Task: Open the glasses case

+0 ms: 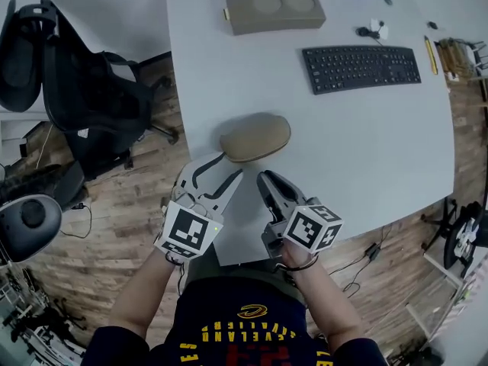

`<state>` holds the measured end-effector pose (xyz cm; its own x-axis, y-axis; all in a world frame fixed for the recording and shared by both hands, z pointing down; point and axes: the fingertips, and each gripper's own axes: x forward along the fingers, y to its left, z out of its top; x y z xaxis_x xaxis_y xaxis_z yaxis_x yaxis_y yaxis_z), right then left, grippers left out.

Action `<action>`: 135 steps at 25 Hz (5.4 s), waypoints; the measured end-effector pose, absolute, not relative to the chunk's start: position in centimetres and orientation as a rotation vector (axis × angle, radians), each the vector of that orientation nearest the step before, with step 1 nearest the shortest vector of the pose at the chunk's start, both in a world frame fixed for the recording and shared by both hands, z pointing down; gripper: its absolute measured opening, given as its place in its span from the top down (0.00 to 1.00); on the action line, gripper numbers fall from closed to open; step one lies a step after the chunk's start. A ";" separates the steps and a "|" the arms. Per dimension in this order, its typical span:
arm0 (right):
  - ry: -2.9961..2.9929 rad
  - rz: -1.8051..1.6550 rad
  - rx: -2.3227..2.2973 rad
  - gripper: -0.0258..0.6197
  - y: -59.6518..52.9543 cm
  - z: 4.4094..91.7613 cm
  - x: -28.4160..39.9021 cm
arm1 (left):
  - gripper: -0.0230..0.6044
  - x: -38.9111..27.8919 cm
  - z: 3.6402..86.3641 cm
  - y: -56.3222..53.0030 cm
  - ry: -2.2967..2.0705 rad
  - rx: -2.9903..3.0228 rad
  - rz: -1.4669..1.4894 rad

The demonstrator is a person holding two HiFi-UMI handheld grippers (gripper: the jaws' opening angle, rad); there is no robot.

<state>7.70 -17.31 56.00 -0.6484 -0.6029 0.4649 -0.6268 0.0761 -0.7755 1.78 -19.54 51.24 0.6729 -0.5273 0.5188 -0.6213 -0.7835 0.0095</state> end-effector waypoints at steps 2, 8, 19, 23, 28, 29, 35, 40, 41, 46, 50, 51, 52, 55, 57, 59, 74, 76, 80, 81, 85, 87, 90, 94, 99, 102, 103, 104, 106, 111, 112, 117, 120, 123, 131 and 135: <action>-2.276 1.706 1.320 0.85 -17.8 56.8 7.7 | 0.67 1.9 52.3 -19.5 -0.927 2.712 0.798; -2.217 1.793 1.363 0.85 -19.0 59.6 8.0 | 0.62 2.4 54.2 -19.9 -0.927 2.787 0.973; -2.178 2.009 1.378 0.84 -20.3 60.6 7.0 | 0.62 2.9 55.9 -20.4 -0.923 2.880 1.179; -2.140 2.107 1.379 0.84 -20.2 60.6 6.9 | 0.62 2.9 56.4 -20.7 -0.922 2.872 1.205; -2.090 2.203 1.407 0.84 -20.5 60.9 6.8 | 0.62 2.7 56.8 -21.0 -0.917 2.873 1.237; -2.079 2.218 1.407 0.84 -20.6 61.0 6.8 | 0.62 2.7 56.9 -21.1 -0.919 2.869 1.236; -2.064 2.287 1.400 0.89 -20.7 61.0 6.8 | 0.62 2.5 56.9 -21.9 -0.929 2.838 1.212; -2.058 2.298 1.400 0.90 -20.7 60.9 6.8 | 0.62 2.5 56.7 -22.1 -0.914 2.826 1.221; -2.059 2.297 1.399 0.90 -20.7 60.9 6.8 | 0.62 2.5 56.6 -22.1 -0.918 2.823 1.216; -2.059 2.283 1.390 0.90 -20.5 61.0 6.9 | 0.62 2.3 55.9 -22.5 -0.938 2.818 1.190; -2.054 2.274 1.391 0.91 -20.3 60.9 7.2 | 0.62 2.4 55.2 -23.0 -0.950 2.824 1.178; -2.053 2.270 1.391 0.91 -20.2 60.9 7.3 | 0.62 2.4 54.9 -23.1 -0.955 2.824 1.174; -2.051 2.267 1.389 0.90 -20.0 60.9 7.3 | 0.62 2.4 54.7 -23.2 -0.960 2.822 1.170; -2.037 2.263 1.379 0.91 -19.4 61.1 7.4 | 0.62 2.2 54.2 -23.4 -0.975 2.816 1.156; -2.033 2.262 1.374 0.91 -19.1 61.2 7.4 | 0.62 2.1 54.0 -23.5 -0.980 2.810 1.150; -2.032 2.258 1.367 0.91 -18.8 61.1 7.4 | 0.62 2.0 53.9 -23.5 -0.981 2.803 1.157; -2.000 2.221 1.321 0.91 -15.3 61.3 7.8 | 0.62 1.0 53.7 -23.3 -1.009 2.739 1.198; -1.998 2.220 1.318 0.91 -14.8 61.2 7.9 | 0.62 0.9 53.8 -23.3 -1.010 2.732 1.205; -2.001 2.210 1.314 0.91 -14.0 61.2 8.3 | 0.62 0.7 54.3 -23.4 -1.008 2.724 1.249; -2.000 2.207 1.314 0.91 -13.8 61.2 8.3 | 0.62 0.6 54.4 -23.4 -1.009 2.720 1.256; -1.996 2.200 1.313 0.91 -12.8 61.3 8.6 | 0.62 0.0 55.0 -23.6 -1.014 2.696 1.267; -1.993 2.200 1.308 0.91 -12.3 61.3 8.8 | 0.62 -0.3 55.4 -23.7 -1.016 2.685 1.274; -1.995 2.198 1.304 0.91 -11.9 61.3 8.7 | 0.62 -0.7 55.9 -23.8 -1.021 2.664 1.277; -1.993 2.199 1.305 0.91 -11.4 61.2 8.8 | 0.62 -1.0 56.3 -23.7 -1.020 2.646 1.275; -1.989 2.198 1.305 0.91 -10.9 61.4 8.9 | 0.62 -1.3 57.0 -23.4 -1.007 2.634 1.289; -1.989 2.193 1.305 0.91 -10.7 61.4 9.0 | 0.62 -1.4 57.2 -23.3 -1.002 2.627 1.290; -1.989 2.192 1.306 0.91 -10.7 61.4 9.0 | 0.62 -1.4 57.3 -23.3 -1.002 2.626 1.288; -1.988 2.192 1.307 0.91 -10.7 61.4 9.0 | 0.62 -1.5 57.3 -23.4 -1.002 2.624 1.287; -1.988 2.188 1.308 0.91 -10.7 61.3 9.0 | 0.62 -1.6 57.5 -23.5 -1.000 2.619 1.285; -1.992 2.187 1.310 0.91 -10.6 61.4 9.0 | 0.62 -1.8 58.2 -23.8 -0.996 2.603 1.286; -1.994 2.186 1.311 0.91 -10.6 61.4 9.0 | 0.62 -1.8 58.4 -23.9 -0.995 2.599 1.286; -1.993 2.184 1.317 0.91 -10.6 61.4 9.0 | 0.62 -2.1 59.0 -24.1 -0.981 2.578 1.271; -1.999 2.169 1.318 0.91 -10.6 61.4 9.0 | 0.62 -2.3 59.3 -24.2 -0.978 2.565 1.258; -2.005 2.162 1.316 0.91 -10.6 61.4 9.0 | 0.62 -2.5 59.7 -24.2 -0.976 2.546 1.247; -2.019 2.145 1.304 0.91 -10.8 61.2 8.8 | 0.62 -3.0 60.4 -24.6 -0.968 2.495 1.193; -2.023 2.143 1.298 0.91 -10.8 61.2 8.6 | 0.62 -3.3 60.9 -24.8 -0.970 2.451 1.125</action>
